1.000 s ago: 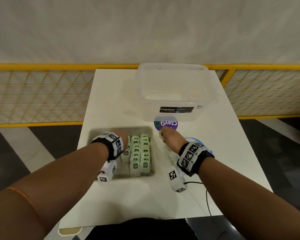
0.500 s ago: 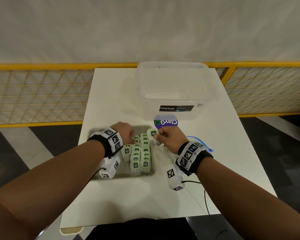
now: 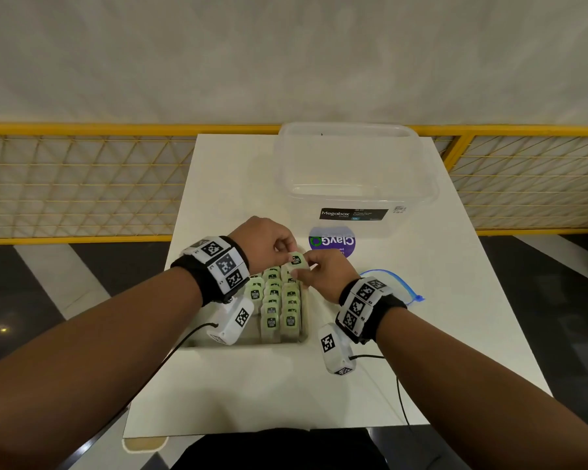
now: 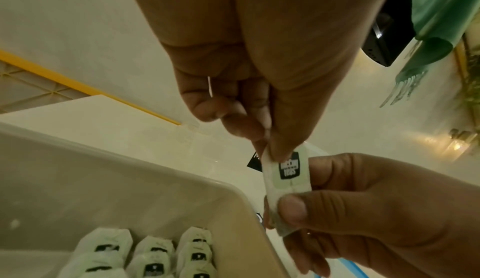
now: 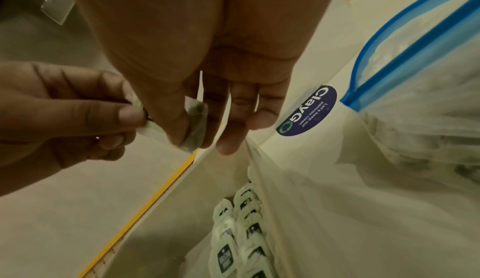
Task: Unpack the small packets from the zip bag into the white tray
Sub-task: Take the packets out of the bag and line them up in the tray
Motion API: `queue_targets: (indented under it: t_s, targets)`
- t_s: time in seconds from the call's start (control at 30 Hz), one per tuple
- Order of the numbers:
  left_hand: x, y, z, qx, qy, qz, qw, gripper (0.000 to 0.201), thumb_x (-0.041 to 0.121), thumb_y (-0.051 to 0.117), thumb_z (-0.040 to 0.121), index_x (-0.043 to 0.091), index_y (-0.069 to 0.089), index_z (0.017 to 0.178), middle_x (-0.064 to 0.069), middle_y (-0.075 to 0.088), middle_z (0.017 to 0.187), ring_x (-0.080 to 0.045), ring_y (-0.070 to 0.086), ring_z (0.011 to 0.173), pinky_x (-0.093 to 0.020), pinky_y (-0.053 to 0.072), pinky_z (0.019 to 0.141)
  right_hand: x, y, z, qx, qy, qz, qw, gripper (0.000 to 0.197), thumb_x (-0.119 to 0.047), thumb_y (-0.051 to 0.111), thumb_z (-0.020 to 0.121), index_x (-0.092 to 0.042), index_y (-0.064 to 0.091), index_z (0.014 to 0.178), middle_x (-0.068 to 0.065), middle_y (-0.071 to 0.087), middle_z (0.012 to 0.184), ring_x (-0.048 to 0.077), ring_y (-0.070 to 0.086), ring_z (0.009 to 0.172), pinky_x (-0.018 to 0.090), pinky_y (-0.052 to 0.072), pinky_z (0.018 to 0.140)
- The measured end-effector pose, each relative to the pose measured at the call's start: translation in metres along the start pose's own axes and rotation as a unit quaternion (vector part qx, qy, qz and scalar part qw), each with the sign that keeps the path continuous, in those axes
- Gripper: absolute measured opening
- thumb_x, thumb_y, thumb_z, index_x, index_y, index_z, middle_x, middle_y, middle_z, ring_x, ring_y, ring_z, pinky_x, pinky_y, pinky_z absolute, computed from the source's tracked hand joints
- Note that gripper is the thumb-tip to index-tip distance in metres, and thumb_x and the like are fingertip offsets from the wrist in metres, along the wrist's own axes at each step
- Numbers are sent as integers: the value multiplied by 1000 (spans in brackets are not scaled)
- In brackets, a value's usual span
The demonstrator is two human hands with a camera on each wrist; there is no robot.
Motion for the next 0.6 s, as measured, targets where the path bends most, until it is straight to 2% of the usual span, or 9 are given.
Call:
queue_targets:
  t_s: [0.03, 0.1, 0.17, 0.23, 0.33, 0.4, 0.5, 0.6]
  targets:
    - [-1, -2, 0, 2, 1, 16, 1000, 10, 21, 73, 79, 22, 73, 88, 10, 69, 80, 3, 56, 65, -20, 50, 74, 1, -2, 0, 10, -3, -11, 1000, 7, -28, 73, 83, -24, 67, 82, -5, 69, 76, 10, 64, 69, 26, 50, 72]
    - [-9, -8, -1, 11, -11, 43, 999, 10, 21, 70, 78, 27, 71, 86, 11, 69, 81, 6, 54, 65, -21, 49, 74, 5, -8, 0, 42, -1, -57, 998, 21, -31, 73, 83, -20, 65, 99, -6, 65, 89, 11, 60, 80, 26, 47, 76]
    - [-24, -10, -4, 6, -41, 74, 996, 8, 23, 69, 79, 29, 69, 84, 13, 67, 80, 2, 56, 69, -22, 49, 75, 13, -11, 0, 49, 33, -110, 992, 37, -33, 70, 84, -17, 58, 115, -3, 58, 96, 13, 55, 87, 26, 44, 79]
    - [-49, -8, -9, -23, -83, 122, 989, 6, 24, 69, 80, 27, 70, 85, 12, 66, 81, -7, 61, 78, -23, 49, 76, 23, 0, 5, 22, 68, -120, 990, 46, -34, 68, 85, -15, 51, 123, -3, 57, 94, 14, 53, 87, 26, 43, 79]
    - [-70, 18, -20, -105, -107, 186, 971, 7, 23, 68, 80, 24, 73, 85, 11, 71, 87, -10, 65, 84, -25, 51, 80, 35, 15, 6, -27, 106, -99, 989, 53, -32, 70, 83, -14, 46, 127, -3, 64, 84, 18, 61, 83, 33, 50, 82]
    - [-79, 49, -26, -195, -114, 219, 949, 9, 23, 72, 78, 24, 75, 86, 10, 73, 90, -9, 67, 85, -25, 53, 81, 38, 17, 6, -39, 116, -89, 989, 52, -27, 70, 82, -14, 46, 127, -3, 65, 80, 21, 65, 80, 40, 55, 84]
    - [-94, 86, -34, -310, -125, 238, 912, 17, 26, 78, 75, 23, 77, 92, 9, 74, 95, -9, 67, 90, -25, 53, 82, 35, 20, 4, -47, 114, -69, 990, 41, -18, 66, 84, -13, 49, 121, -4, 64, 70, 17, 66, 63, 37, 58, 74]
    - [-104, 104, -29, -346, -129, 266, 890, 23, 28, 79, 75, 22, 76, 97, 6, 73, 99, -12, 67, 94, -26, 52, 84, 37, 22, 3, -61, 121, -36, 990, 35, -12, 65, 86, -11, 48, 117, 0, 64, 66, 25, 69, 62, 43, 60, 70]
Point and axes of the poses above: each hand's wrist, its own z-axis towards the middle knuckle, its own y-axis out of the palm, x = y × z, the point moved 10 cm from there along z, towards the middle knuckle
